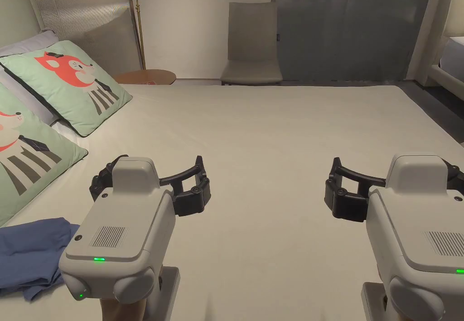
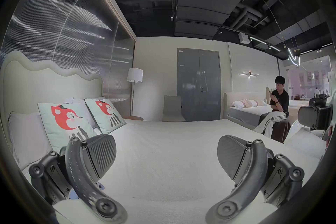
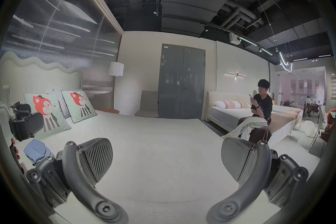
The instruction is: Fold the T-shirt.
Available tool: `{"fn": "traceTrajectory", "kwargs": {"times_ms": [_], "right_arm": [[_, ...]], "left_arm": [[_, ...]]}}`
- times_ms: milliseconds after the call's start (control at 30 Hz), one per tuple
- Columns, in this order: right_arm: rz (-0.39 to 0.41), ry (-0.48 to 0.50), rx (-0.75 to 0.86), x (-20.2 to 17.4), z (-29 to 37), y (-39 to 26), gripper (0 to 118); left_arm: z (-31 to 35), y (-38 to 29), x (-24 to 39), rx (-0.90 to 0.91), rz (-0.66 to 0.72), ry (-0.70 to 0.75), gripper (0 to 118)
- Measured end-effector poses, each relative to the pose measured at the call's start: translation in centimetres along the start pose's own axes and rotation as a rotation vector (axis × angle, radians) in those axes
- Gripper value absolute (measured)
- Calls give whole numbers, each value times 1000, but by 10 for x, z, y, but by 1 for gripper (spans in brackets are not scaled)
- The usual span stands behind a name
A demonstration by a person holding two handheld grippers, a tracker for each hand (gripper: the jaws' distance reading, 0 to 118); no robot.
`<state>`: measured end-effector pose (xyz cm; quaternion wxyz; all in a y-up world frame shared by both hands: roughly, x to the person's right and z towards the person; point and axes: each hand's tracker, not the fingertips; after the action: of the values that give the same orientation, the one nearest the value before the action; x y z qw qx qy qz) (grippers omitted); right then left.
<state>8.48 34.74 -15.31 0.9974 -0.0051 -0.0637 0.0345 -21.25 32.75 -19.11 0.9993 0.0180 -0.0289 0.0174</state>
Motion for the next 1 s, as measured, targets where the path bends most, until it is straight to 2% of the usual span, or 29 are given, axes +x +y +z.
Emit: {"fn": "traceTrajectory", "kwargs": {"times_ms": [367,500,633,800,933,1000], "right_arm": [[2,6,-6,1,-2,-1,117],[-12,-16,-93,0,-9,1,118],[-72,-105,-225,-2,-14,3,118],[-190,-129,-462,6,-18,16,118],[-265,-131,-545,14,-18,22,118],[-251,-114,-550,16,-17,25,118]], "left_arm": [[3,4,0,1,1,2,111],[4,5,0,1,1,0,111],[4,6,-2,1,4,-2,111],[5,7,-4,3,10,0,111],[5,7,-5,5,9,2,111],[5,7,-6,6,11,2,111]]}}
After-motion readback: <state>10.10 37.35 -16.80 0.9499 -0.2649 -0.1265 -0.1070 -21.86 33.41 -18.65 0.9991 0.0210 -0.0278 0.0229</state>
